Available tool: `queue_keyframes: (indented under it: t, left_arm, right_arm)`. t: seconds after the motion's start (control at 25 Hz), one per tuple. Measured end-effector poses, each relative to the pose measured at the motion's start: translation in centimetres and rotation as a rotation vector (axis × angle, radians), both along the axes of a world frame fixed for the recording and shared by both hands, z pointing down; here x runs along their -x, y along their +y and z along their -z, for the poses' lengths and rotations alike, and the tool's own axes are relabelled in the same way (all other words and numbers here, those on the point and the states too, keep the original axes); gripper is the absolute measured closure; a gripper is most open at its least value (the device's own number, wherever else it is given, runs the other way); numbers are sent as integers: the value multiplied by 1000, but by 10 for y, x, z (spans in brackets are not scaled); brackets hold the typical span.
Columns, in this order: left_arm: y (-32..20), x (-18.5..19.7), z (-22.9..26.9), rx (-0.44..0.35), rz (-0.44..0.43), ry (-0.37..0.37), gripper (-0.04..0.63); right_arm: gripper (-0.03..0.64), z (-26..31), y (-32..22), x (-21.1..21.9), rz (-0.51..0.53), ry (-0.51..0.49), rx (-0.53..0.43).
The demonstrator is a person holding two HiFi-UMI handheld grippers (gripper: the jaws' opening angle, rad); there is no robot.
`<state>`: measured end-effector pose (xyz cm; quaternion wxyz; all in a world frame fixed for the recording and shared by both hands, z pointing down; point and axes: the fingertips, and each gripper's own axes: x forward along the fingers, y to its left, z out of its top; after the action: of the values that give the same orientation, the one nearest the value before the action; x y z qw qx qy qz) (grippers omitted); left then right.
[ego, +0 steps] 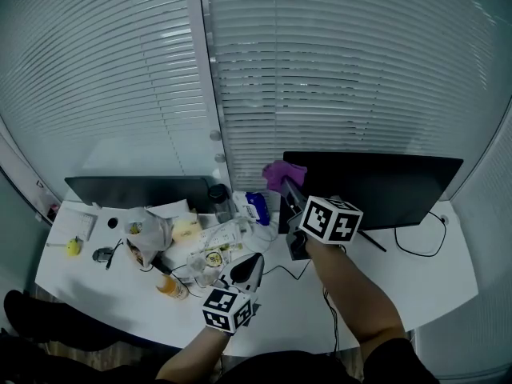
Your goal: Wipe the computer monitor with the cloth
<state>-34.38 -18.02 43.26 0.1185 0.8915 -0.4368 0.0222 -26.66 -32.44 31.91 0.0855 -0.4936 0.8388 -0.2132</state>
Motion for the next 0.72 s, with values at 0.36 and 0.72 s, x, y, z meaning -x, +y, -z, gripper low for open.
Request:
queue_keyframes:
  t: [0.36, 0.72]
  left_arm:
    - [0, -2, 20, -44, -9, -2, 591]
    - [2, -6, 25, -51, -15, -6, 591]
  right_arm:
    - [474, 31, 0, -16, -34, -3, -48]
    - [474, 39, 7, -30, -48, -7, -68]
